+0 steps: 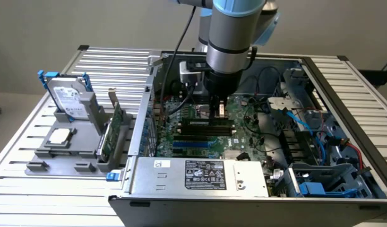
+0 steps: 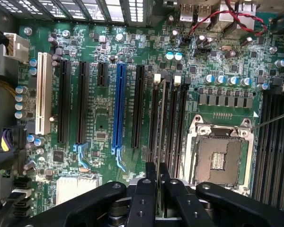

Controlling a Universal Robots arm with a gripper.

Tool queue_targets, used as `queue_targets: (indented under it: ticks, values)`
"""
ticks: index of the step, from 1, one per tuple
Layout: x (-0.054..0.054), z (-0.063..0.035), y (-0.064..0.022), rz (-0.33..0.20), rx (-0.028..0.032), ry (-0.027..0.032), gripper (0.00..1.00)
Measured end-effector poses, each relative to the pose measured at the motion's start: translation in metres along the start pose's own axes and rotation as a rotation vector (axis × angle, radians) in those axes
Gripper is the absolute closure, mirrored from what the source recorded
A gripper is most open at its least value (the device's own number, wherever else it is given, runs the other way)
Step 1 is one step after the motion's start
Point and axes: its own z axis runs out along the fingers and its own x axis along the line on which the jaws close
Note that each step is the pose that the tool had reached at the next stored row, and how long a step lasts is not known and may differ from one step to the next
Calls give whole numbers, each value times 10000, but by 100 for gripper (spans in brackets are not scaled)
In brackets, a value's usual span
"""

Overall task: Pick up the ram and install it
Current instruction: 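Insert the ram into the slot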

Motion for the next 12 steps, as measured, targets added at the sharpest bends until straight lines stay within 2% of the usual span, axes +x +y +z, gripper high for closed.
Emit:
queue_targets:
  ticks: [5,9,12]
  values:
    - [0,86,0,1,3,14,86]
    - [0,104,0,0,13,22,86]
    - [0,130,0,1,14,54,86]
